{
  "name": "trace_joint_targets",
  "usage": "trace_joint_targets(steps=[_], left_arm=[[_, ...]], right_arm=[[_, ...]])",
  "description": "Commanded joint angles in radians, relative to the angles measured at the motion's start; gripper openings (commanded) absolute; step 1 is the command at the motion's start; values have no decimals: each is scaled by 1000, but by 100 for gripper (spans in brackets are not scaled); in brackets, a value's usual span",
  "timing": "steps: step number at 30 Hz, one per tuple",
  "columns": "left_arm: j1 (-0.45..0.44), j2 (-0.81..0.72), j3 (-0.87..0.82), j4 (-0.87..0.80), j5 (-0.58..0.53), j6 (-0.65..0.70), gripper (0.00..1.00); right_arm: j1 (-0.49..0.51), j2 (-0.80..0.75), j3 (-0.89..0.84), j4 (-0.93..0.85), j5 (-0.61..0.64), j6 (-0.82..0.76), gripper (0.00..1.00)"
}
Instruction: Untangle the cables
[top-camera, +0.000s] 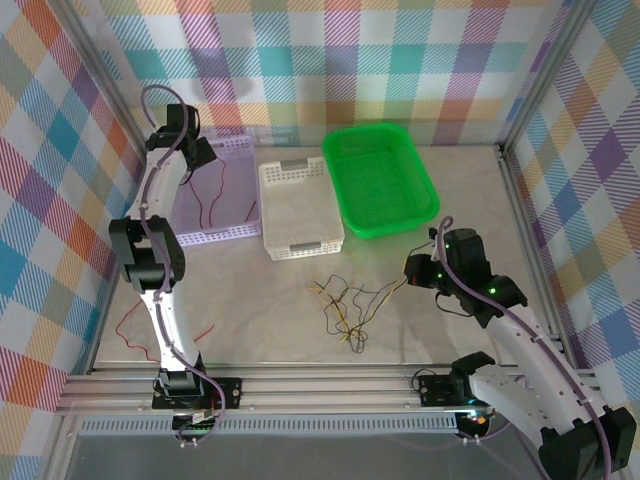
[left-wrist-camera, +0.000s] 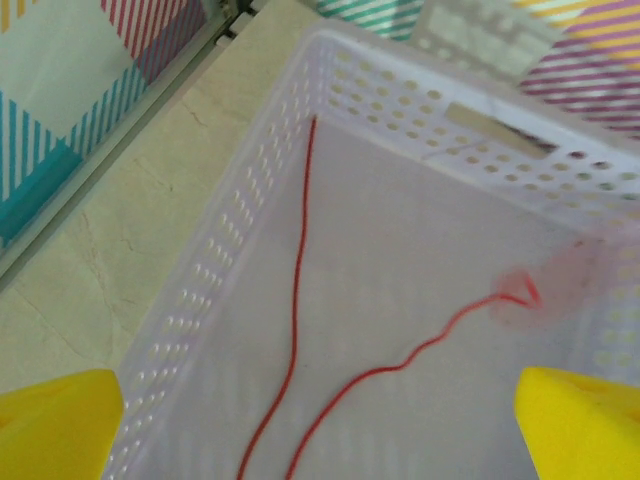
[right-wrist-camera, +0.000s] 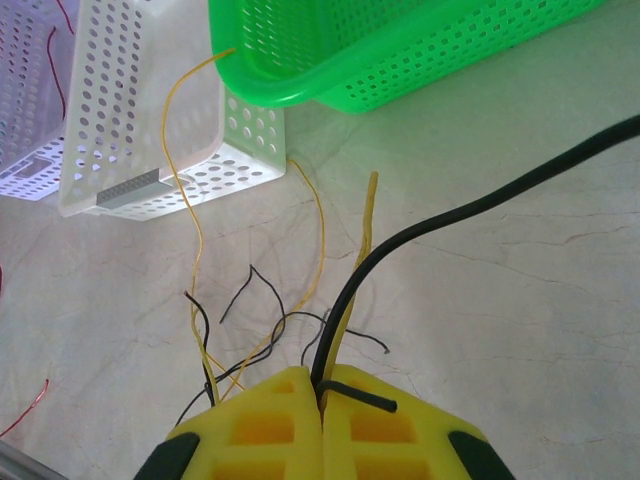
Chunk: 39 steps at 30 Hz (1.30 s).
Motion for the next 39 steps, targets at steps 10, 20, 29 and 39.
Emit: trace_joint_targets(steps=[10, 20, 29, 39], left_arm=[[11, -212, -148, 204, 158, -107, 100], [11, -230, -311, 213, 177, -138, 100], [29, -294, -501, 274, 228, -202, 100], [40, -549, -763, 177, 102, -421, 100]], right_arm=[[27, 2, 15, 14, 21, 6, 0], [36, 1, 22, 13, 23, 6, 0], [41, 0, 14, 10, 26, -2, 0], [44, 17, -12, 32, -4, 0, 0]])
